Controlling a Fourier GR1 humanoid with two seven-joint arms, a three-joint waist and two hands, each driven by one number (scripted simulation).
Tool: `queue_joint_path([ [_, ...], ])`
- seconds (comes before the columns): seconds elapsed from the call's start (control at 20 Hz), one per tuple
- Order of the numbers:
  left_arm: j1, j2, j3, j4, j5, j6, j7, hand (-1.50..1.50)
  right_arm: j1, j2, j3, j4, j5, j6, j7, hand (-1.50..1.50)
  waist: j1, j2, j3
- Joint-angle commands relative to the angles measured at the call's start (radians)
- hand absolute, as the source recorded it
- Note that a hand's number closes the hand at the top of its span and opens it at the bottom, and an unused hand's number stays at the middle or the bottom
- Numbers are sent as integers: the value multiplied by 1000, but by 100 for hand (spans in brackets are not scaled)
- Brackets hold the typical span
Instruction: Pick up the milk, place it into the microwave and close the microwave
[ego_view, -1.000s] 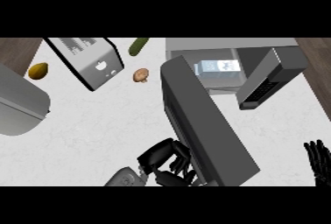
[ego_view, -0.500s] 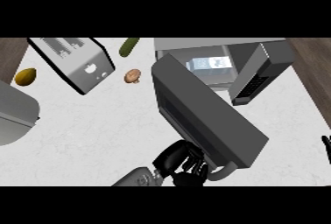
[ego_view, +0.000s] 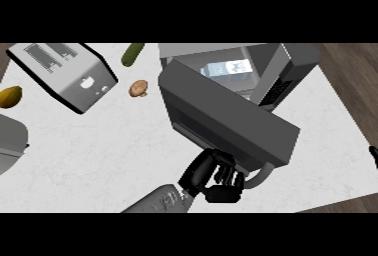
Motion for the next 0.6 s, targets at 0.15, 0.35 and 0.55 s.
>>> queue_joint_path([
  [0.15,-62,-9,48,-28,158,98,-99,150,-23,-28,22,-41,-58,49,46,-150,-45,17,-2],
  [0.35,-139,-9,81,-3,237,100,-90,150,-39,-61,19,-71,-98,74,77,-150,-79,22,-1],
  [0.55,-191,-9,106,33,309,112,-104,150,-62,-95,7,-74,-127,86,112,-150,-83,28,1],
])
